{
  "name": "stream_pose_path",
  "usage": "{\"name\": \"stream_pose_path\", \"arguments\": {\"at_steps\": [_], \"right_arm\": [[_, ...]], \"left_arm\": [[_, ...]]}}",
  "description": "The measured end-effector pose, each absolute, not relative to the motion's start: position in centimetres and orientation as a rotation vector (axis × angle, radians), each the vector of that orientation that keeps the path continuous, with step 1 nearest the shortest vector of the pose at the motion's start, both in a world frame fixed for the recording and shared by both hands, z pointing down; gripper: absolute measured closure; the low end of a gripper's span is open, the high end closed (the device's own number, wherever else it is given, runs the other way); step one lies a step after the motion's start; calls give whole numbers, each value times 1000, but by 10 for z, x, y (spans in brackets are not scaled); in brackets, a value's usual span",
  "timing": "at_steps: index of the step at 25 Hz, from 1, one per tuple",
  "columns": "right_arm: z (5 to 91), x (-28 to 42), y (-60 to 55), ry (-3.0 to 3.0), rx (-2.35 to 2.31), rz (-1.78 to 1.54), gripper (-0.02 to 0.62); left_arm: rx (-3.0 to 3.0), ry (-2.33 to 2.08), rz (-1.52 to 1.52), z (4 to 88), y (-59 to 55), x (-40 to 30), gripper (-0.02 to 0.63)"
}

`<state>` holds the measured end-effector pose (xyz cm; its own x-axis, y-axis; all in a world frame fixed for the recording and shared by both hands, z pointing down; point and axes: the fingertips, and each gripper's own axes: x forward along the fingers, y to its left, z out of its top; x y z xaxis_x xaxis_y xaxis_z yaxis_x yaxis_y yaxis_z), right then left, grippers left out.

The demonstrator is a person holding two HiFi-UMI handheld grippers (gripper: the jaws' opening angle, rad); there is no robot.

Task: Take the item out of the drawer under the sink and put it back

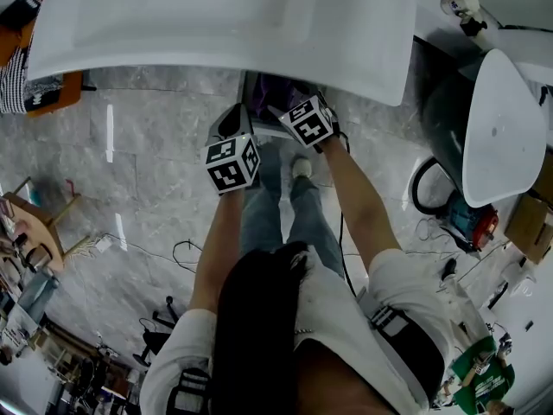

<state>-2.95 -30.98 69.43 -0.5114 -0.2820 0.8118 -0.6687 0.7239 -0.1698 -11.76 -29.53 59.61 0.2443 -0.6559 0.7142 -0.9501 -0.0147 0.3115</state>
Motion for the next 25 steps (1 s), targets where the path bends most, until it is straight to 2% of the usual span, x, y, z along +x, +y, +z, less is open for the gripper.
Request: {"name": "stream_pose_path", "arguments": {"at_steps": [20,21,23,25], "right_arm": [[570,0,-290,-2337,1000,777,261],[564,2,-288,-2342,1023,769,270],[555,8,-286,-2341,1067,731,371],[547,12,-283,-2345,1087,700,386]], "left_arm": [[1807,-1545,397,538,-274,-94,601],[1812,-1551,388,532,-272,-93,601],[1829,-1559,374,523,-270,-90,601],[1850,-1562,363,515,-269,-86,601]]}}
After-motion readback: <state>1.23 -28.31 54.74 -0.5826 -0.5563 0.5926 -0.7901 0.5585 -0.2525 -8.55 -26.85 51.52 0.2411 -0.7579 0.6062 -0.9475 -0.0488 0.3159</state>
